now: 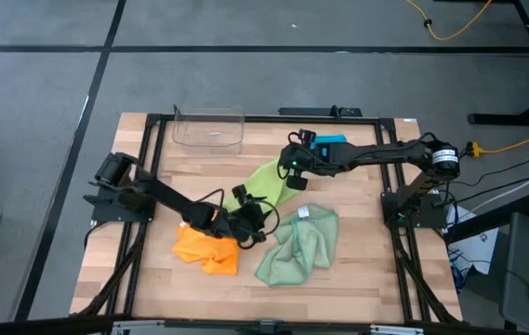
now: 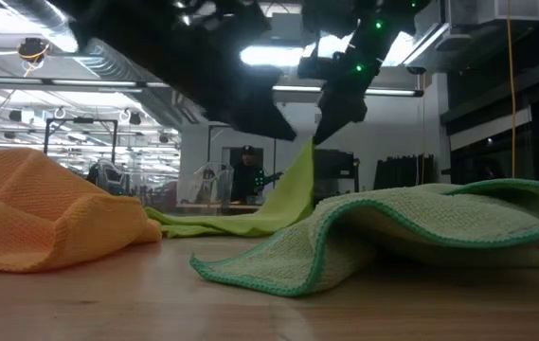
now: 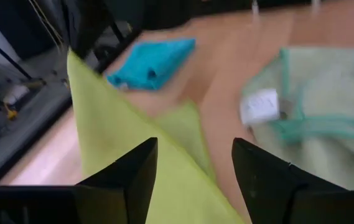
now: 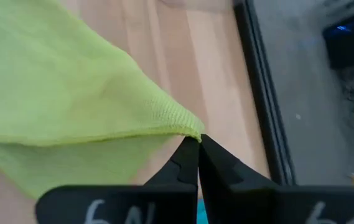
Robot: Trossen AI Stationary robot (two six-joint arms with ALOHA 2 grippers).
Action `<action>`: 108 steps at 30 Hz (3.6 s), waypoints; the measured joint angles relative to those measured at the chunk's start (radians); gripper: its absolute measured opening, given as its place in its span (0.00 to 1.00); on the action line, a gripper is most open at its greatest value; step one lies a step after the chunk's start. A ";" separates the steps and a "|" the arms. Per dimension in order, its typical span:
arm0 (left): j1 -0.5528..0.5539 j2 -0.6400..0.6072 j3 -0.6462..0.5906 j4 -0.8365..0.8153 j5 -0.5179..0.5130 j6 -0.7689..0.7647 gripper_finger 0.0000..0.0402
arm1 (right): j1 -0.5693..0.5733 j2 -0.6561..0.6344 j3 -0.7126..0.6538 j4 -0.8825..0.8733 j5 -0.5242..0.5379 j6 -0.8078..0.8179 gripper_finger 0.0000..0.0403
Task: Fold microfiber towels
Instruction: Fold the light green towel
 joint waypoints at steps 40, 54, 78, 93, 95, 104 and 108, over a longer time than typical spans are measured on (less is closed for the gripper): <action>0.214 0.034 0.000 0.005 0.134 -0.092 0.50 | 0.000 -0.003 0.153 0.049 -0.064 0.005 0.01; 0.215 0.033 0.000 -0.130 0.129 -0.158 0.50 | 0.000 -0.007 0.257 -0.044 -0.024 0.005 0.01; 0.259 0.033 0.000 -0.312 0.405 -0.324 0.50 | 0.001 -0.006 0.257 -0.110 0.049 0.027 0.01; 0.267 0.024 0.000 -0.352 0.529 -0.349 0.49 | 0.000 -0.006 0.257 -0.154 0.049 0.026 0.01; 0.267 0.013 0.000 -0.355 0.535 -0.349 0.48 | 0.000 -0.006 0.257 -0.159 0.050 0.026 0.01; 0.266 -0.031 0.000 -0.393 0.567 -0.354 0.37 | 0.000 -0.006 0.257 -0.160 0.052 0.026 0.01; 0.266 -0.014 0.000 -0.383 0.628 -0.395 0.35 | 0.000 -0.006 0.257 -0.159 0.052 0.026 0.01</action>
